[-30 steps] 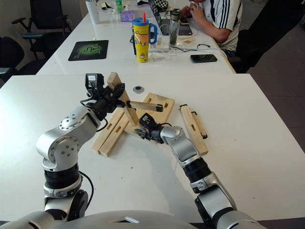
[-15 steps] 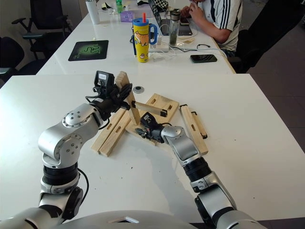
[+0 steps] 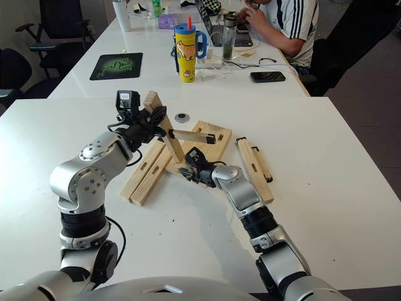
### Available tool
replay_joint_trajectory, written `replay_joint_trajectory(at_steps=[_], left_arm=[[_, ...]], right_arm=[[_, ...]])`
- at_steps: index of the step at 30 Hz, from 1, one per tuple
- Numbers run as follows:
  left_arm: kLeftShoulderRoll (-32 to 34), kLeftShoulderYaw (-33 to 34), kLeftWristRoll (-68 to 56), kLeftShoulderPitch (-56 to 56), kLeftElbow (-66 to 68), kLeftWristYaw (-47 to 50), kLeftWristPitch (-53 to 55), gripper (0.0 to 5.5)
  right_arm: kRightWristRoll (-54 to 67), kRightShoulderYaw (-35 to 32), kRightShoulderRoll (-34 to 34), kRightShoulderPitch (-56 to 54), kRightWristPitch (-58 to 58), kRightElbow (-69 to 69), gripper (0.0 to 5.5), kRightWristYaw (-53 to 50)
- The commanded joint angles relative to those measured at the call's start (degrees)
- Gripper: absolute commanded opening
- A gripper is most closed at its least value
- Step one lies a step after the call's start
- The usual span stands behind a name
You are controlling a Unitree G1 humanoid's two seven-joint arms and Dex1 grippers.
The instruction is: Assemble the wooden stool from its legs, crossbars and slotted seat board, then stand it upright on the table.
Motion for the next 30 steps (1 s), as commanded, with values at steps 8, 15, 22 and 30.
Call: replay_joint_trajectory(at_steps=[8, 15, 22, 30], left_arm=[[-2.7, 6.4, -1.4, -10.4, -1.8, -1.0, -5.1, 1.04], [-6.5, 15.2, -4.8, -10.9, 1.6, 3.7, -2.6, 1.04], [-0.6, 3.6, -0.9, -11.4, -3.6, -1.6, -2.5, 1.04], [2.3, 0.4, 3.8, -11.6, -3.2, -3.2, -4.7, 1.04]], right_arm=[[-0.4, 3.8, -1.8, 7.4, 9.1, 8.5, 1.93, 0.5], [-0.1, 3.7, -1.7, 7.2, 9.3, 8.7, 1.93, 0.4], [0.2, 3.6, -1.6, 7.1, 9.1, 9.0, 1.93, 0.3], [1.1, 0.2, -0.3, 7.3, 4.0, 7.3, 1.93, -2.1]])
